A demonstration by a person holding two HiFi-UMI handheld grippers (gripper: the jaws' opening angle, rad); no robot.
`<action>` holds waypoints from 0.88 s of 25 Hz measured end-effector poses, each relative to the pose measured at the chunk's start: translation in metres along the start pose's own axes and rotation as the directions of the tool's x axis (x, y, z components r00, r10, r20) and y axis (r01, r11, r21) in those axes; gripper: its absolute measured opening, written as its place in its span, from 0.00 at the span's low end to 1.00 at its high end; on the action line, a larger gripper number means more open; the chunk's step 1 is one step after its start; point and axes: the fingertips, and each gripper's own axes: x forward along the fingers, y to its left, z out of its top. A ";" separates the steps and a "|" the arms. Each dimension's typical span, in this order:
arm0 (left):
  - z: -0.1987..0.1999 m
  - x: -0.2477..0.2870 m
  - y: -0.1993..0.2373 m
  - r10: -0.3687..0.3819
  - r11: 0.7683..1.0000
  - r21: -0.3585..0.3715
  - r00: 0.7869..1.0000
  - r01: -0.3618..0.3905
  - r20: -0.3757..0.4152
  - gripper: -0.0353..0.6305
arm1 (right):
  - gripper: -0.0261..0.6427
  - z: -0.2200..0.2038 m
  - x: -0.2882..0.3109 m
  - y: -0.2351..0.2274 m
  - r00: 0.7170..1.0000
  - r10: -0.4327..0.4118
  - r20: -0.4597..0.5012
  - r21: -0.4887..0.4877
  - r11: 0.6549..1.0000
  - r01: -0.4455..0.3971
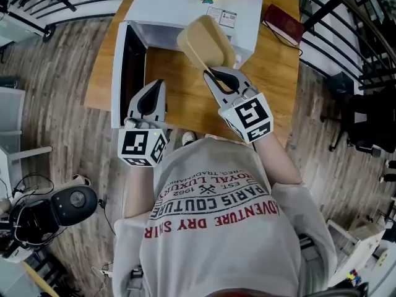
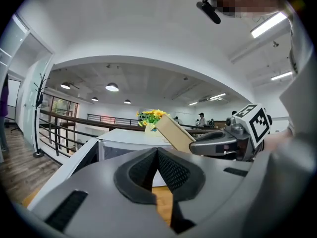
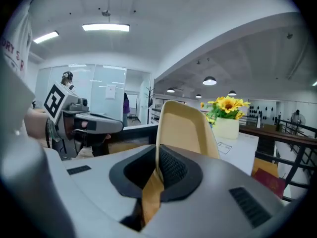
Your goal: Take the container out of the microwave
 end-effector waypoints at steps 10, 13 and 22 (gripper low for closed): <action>0.042 0.030 -0.030 -0.120 0.991 0.060 0.991 0.116 0.064 0.07 | 0.10 0.030 -0.060 -0.056 0.955 -0.250 0.157 0.086 0.967 0.239; 0.047 0.033 -0.039 -0.139 0.988 0.071 0.988 0.134 0.064 0.07 | 0.10 0.033 -0.073 -0.064 0.938 -0.286 0.194 0.109 0.957 0.269; 0.053 0.040 -0.032 -0.136 0.989 0.061 0.988 0.131 0.074 0.07 | 0.10 0.035 -0.082 -0.077 0.908 -0.345 0.237 0.099 0.938 0.331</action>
